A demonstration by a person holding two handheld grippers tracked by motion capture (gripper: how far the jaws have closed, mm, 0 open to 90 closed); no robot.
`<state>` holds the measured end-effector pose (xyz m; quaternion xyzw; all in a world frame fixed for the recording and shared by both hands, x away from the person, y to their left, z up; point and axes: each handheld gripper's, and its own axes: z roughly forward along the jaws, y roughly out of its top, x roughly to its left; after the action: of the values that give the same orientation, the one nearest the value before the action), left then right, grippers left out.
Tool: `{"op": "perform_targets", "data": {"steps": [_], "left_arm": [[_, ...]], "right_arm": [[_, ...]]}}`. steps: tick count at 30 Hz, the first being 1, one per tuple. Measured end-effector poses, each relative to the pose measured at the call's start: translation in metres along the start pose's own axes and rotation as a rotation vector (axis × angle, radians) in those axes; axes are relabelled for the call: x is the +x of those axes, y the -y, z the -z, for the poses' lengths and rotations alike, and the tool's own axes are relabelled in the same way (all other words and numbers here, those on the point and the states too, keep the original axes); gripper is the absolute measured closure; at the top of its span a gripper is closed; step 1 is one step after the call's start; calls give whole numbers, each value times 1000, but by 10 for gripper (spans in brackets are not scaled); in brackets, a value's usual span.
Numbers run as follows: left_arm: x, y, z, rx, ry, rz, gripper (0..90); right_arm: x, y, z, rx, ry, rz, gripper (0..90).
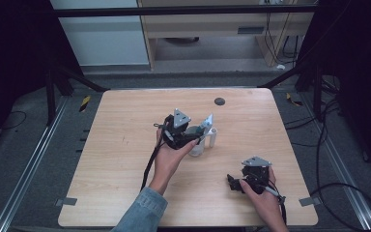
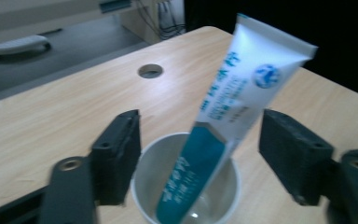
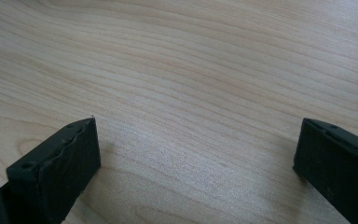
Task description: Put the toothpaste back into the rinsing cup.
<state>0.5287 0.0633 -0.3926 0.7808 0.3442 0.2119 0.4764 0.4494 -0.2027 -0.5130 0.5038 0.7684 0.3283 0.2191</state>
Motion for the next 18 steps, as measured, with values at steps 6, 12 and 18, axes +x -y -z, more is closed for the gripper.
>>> {"op": "perform_targets", "data": {"steps": [6,12,18], "left_arm": [[-7,4,9,57,45,-30,97],[3,22,38,101,60,-52,72],[36,55,66,163,28,-39,54]], "right_arm": [[0,0,0,0,1,1,5],[0,0,0,0,1,2,5],[0,0,0,0,1,1,5]]}}
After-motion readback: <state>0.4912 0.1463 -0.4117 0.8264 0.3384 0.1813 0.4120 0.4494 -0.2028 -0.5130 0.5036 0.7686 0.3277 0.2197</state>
